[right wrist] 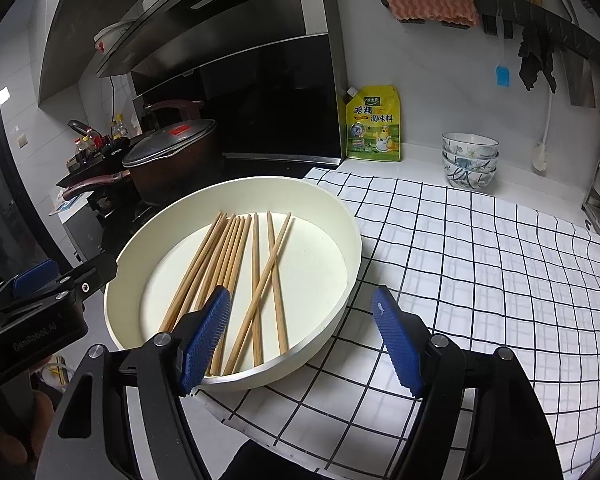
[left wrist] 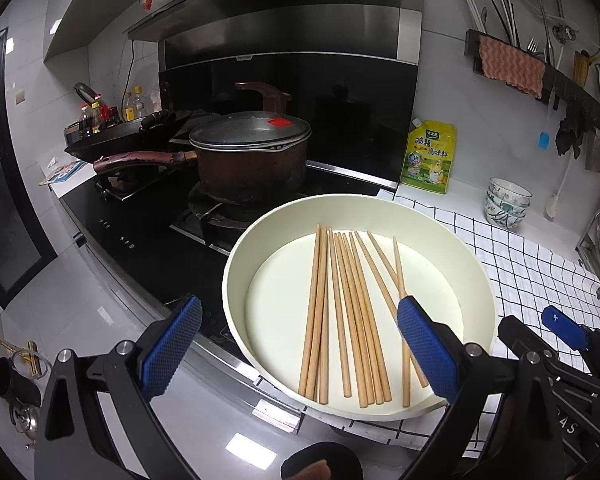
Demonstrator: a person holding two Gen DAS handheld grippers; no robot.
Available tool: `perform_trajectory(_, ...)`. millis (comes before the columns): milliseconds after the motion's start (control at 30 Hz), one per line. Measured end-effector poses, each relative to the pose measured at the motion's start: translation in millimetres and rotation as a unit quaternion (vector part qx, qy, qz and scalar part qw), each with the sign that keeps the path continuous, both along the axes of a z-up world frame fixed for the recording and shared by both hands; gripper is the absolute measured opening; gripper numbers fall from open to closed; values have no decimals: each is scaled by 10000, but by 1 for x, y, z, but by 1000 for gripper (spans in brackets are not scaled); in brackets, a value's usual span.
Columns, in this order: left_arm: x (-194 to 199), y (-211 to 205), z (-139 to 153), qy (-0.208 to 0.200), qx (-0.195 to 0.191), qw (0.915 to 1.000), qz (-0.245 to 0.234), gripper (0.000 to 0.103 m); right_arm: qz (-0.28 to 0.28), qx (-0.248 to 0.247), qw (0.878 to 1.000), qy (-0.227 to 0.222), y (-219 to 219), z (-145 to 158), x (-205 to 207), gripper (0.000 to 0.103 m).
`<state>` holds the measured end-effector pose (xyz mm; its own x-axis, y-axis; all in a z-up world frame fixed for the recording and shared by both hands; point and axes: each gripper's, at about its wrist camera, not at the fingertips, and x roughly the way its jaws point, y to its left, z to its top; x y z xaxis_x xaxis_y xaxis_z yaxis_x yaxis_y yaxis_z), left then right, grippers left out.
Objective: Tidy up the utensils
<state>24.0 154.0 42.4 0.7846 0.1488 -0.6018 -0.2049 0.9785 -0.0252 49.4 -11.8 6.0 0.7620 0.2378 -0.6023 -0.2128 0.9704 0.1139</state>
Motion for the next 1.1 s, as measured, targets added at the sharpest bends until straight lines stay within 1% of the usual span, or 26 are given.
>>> perform_trajectory(133, 0, -2, 1, 3, 96, 10000, 0, 97, 9, -9, 10000, -16, 0, 1, -1, 71)
perform_trajectory(533, -1, -3, 1, -1, 132, 9999, 94, 97, 23, -21, 10000, -29, 1, 2, -3, 71)
perform_trajectory(700, 0, 0, 0, 36, 28, 10000, 72, 97, 24, -17, 10000, -28, 2, 2, -3, 71)
perform_trajectory(1100, 0, -3, -2, 76, 132, 9999, 68, 97, 24, -9, 10000, -30, 1, 2, -3, 71)
